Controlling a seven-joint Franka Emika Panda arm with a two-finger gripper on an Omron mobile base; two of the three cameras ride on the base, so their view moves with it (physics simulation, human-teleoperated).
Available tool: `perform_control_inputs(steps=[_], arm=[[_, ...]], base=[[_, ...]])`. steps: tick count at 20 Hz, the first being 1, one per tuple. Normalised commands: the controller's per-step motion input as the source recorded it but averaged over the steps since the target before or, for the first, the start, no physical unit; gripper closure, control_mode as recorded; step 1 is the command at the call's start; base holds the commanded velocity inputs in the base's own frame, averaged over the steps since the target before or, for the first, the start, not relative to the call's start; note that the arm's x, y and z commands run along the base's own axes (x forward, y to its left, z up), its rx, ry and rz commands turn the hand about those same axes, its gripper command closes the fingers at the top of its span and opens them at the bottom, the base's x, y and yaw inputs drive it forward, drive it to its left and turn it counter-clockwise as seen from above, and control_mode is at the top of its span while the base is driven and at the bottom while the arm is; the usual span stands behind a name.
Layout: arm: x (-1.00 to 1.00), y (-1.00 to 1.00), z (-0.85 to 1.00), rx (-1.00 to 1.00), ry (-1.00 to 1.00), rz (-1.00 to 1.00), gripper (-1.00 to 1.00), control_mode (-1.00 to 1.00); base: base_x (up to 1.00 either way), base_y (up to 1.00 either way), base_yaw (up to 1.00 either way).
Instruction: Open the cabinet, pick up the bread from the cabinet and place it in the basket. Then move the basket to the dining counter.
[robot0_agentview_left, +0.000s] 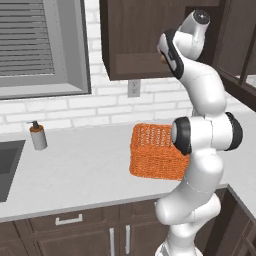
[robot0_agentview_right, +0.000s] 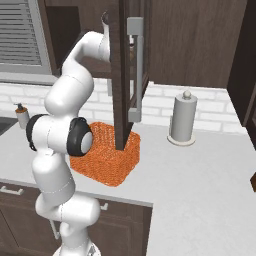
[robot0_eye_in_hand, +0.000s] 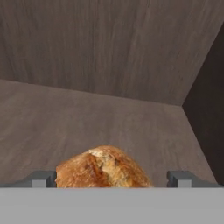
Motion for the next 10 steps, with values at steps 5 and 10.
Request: perform_control_inputs(steps=[5,10], arm=[[0.06,0.0,-0.22,0.0,0.07,0.0,-1.0,-1.0],[0.0,0.0,-0.48,0.0,0.1,0.0,-1.0,-1.0]], base=[[0.0,0.0,0.0],[0.0,0.0,0.0]])
